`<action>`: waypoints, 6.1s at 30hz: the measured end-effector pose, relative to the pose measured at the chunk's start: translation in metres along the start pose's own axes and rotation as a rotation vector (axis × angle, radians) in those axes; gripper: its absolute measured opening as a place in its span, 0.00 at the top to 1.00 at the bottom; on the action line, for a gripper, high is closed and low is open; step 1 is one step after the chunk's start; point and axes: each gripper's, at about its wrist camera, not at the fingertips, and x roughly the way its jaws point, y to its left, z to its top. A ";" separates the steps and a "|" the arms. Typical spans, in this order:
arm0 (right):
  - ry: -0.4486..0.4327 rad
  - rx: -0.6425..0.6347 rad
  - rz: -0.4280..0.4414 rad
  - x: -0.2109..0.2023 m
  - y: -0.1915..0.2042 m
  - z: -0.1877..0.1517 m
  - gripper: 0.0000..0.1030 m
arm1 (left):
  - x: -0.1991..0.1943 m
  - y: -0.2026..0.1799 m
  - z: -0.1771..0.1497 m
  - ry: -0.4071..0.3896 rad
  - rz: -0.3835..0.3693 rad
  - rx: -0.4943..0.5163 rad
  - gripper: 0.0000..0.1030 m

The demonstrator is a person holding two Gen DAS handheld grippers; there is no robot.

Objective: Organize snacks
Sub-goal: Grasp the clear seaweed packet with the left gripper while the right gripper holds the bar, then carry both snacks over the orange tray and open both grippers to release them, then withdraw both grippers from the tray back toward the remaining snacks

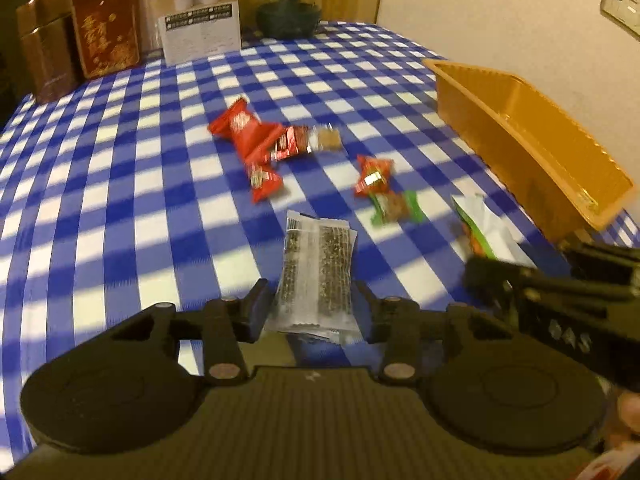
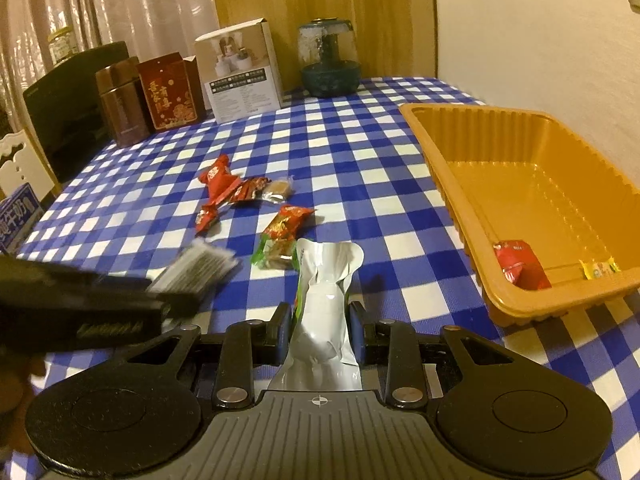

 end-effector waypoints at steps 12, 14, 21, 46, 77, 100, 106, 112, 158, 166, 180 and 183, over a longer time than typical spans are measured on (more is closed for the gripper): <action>0.022 0.012 -0.001 -0.010 -0.007 -0.007 0.70 | -0.012 -0.012 -0.015 -0.021 -0.009 0.015 0.58; 0.025 0.015 -0.004 -0.009 -0.008 -0.007 0.70 | -0.008 -0.013 -0.014 -0.020 -0.013 0.012 0.58; 0.039 0.035 -0.003 -0.004 -0.011 -0.008 0.70 | 0.002 -0.014 -0.014 0.001 -0.005 0.017 0.59; -0.011 0.019 0.004 -0.051 -0.018 -0.012 0.70 | -0.051 -0.037 -0.032 -0.042 -0.033 -0.057 0.67; -0.137 0.120 -0.114 -0.151 -0.119 0.020 0.70 | -0.086 -0.155 0.028 -0.138 -0.185 0.010 0.67; -0.128 0.121 -0.140 -0.093 -0.204 0.070 0.70 | 0.003 -0.206 0.105 -0.137 -0.210 0.020 0.67; -0.126 0.131 -0.150 -0.086 -0.208 0.072 0.70 | 0.017 -0.205 0.108 -0.133 -0.220 0.012 0.66; -0.123 0.140 -0.154 -0.087 -0.209 0.071 0.70 | 0.015 -0.202 0.110 -0.180 -0.198 0.009 0.58; -0.131 0.218 -0.106 -0.087 -0.197 0.067 0.39 | -0.019 -0.140 0.074 -0.152 -0.126 -0.100 0.56; -0.133 0.209 -0.098 -0.114 -0.173 0.058 0.38 | -0.052 -0.127 0.056 -0.156 -0.110 -0.114 0.54; -0.133 0.159 -0.066 -0.148 -0.118 0.044 0.32 | -0.107 -0.100 0.021 -0.173 -0.062 -0.134 0.39; -0.123 0.139 -0.057 -0.150 -0.107 0.039 0.31 | -0.115 -0.093 0.012 -0.173 -0.050 -0.133 0.37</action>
